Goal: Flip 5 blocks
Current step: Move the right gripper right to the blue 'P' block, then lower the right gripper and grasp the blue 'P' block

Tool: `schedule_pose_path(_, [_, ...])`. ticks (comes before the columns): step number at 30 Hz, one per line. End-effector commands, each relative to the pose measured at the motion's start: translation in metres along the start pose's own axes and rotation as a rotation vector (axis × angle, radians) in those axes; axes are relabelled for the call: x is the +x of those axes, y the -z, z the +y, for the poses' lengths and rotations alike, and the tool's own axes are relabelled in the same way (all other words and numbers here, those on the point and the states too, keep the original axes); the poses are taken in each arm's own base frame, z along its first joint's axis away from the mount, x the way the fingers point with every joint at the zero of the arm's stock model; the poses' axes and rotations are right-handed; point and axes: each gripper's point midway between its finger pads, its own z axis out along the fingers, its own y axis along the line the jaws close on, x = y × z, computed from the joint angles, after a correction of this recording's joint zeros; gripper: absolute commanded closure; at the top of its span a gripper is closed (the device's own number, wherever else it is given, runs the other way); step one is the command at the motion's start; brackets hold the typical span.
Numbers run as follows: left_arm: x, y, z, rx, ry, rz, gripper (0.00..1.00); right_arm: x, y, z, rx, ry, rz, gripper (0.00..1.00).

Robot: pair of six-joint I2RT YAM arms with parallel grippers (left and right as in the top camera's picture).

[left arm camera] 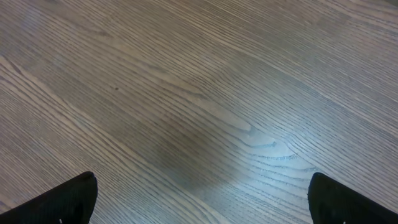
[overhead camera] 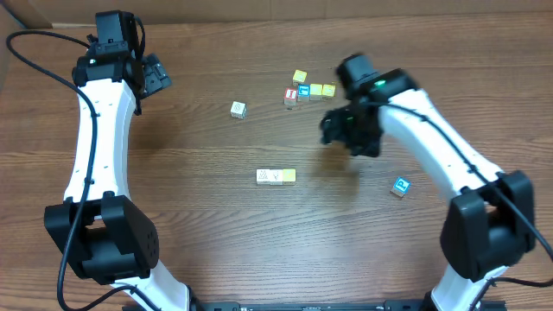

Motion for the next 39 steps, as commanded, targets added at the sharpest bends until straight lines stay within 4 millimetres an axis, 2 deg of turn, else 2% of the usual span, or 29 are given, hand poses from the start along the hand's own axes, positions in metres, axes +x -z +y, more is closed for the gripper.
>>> schedule_pose_path(1, [-0.010, 0.010, 0.003, -0.002, 0.035, -0.034, 0.00, -0.006, 0.003, -0.029, 0.029, -0.067, 0.015, 0.22])
schedule_pose_path(6, [-0.010, 0.010, 0.003, -0.002, 0.035, -0.034, 0.00, -0.005, -0.008, -0.073, 0.103, -0.163, 0.048, 0.22])
schedule_pose_path(11, [-0.010, 0.010, 0.003, -0.002, 0.035, -0.034, 0.00, 0.005, -0.023, -0.097, 0.140, -0.215, 0.092, 0.24])
schedule_pose_path(20, [-0.010, 0.010, 0.003, -0.002, 0.035, -0.034, 0.00, -0.006, -0.024, -0.112, 0.147, -0.252, 0.058, 0.25])
schedule_pose_path(25, [-0.010, 0.010, 0.003, -0.002, 0.035, -0.034, 0.00, -0.001, -0.019, -0.130, 0.165, -0.307, 0.093, 0.28])
schedule_pose_path(36, [-0.010, 0.010, 0.003, -0.002, 0.035, -0.034, 0.00, 0.010, -0.024, -0.144, 0.207, -0.326, 0.128, 0.42])
schedule_pose_path(39, [-0.010, 0.010, 0.003, -0.002, 0.035, -0.034, 0.00, 0.015, -0.027, -0.147, 0.215, -0.328, 0.142, 0.43])
